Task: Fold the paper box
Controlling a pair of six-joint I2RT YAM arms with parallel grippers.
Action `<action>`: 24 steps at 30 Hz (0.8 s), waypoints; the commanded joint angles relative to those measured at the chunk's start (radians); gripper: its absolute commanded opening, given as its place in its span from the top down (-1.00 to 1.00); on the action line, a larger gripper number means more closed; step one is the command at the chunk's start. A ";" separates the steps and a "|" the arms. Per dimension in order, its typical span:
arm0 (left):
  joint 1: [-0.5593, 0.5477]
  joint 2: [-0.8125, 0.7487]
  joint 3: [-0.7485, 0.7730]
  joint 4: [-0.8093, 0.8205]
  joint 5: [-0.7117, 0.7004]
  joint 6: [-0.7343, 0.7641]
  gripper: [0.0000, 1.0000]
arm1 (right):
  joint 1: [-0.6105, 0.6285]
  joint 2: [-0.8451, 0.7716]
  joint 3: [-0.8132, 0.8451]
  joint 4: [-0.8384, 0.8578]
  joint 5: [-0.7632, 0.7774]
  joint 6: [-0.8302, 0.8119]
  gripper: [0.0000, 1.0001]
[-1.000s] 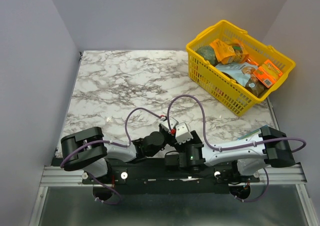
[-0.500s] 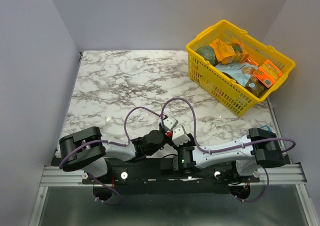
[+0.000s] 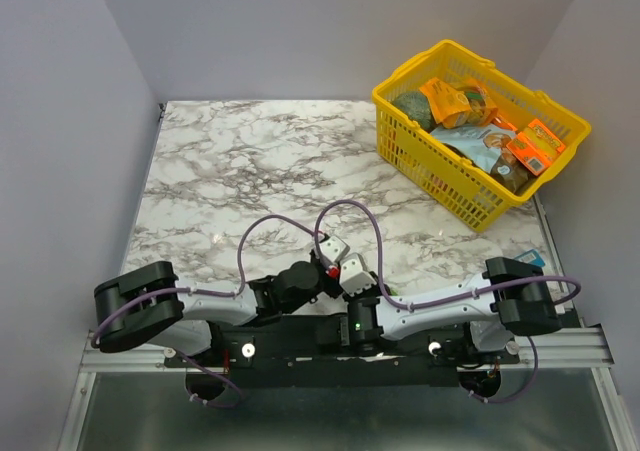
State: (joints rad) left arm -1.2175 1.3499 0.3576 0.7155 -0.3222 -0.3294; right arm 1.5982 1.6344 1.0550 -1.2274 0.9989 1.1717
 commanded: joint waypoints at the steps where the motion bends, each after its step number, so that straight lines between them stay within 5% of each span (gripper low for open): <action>1: -0.016 -0.047 -0.049 -0.228 0.075 0.032 0.10 | -0.006 0.036 0.008 0.011 -0.036 0.057 0.28; 24: 0.019 -0.202 -0.137 -0.156 0.106 -0.019 0.02 | -0.035 -0.028 -0.062 0.134 -0.065 -0.009 0.40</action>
State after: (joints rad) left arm -1.2190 1.1690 0.2405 0.5064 -0.2447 -0.3195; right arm 1.5703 1.6279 1.0111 -1.1465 0.9394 1.1614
